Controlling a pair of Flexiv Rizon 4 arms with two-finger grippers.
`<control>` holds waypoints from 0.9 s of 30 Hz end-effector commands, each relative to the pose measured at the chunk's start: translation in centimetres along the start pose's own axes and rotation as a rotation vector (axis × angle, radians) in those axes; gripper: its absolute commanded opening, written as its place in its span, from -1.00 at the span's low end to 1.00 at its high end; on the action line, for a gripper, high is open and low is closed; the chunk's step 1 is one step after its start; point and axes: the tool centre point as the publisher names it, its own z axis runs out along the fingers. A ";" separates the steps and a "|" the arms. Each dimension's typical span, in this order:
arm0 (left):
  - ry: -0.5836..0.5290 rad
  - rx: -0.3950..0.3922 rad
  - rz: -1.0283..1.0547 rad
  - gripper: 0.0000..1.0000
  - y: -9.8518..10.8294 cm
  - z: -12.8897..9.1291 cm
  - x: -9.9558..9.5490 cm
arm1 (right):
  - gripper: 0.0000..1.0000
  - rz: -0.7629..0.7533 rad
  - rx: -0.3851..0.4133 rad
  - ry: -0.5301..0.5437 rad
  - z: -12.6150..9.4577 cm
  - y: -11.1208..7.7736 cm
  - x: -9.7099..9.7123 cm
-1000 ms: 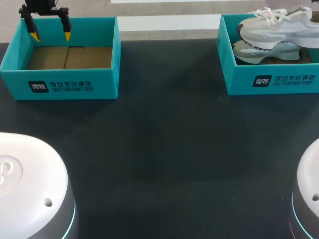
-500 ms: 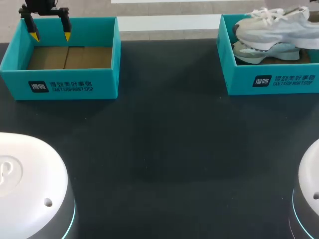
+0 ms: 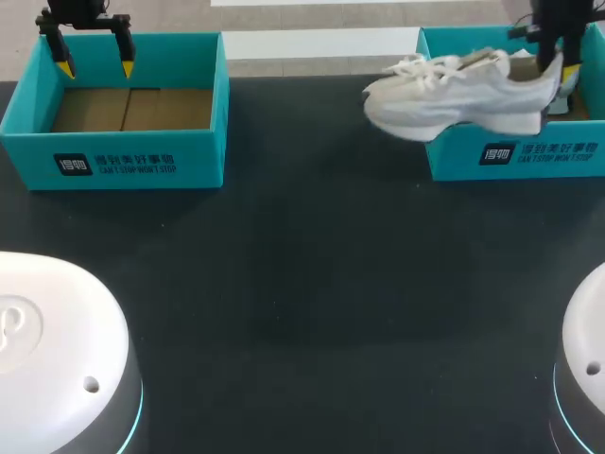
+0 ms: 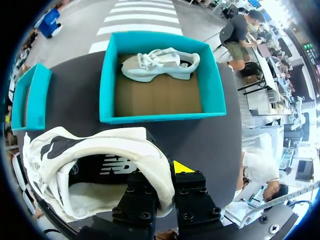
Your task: Take the shoe out of the shoebox, open the shoe tongue, remove and reinsert the insole, then place the shoe into the shoebox
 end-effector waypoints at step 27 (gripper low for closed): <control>0.000 0.000 0.000 1.00 0.0 0.0 0.0 | -1.00 0.027 -0.021 0.010 -2.1 -7.7 4.7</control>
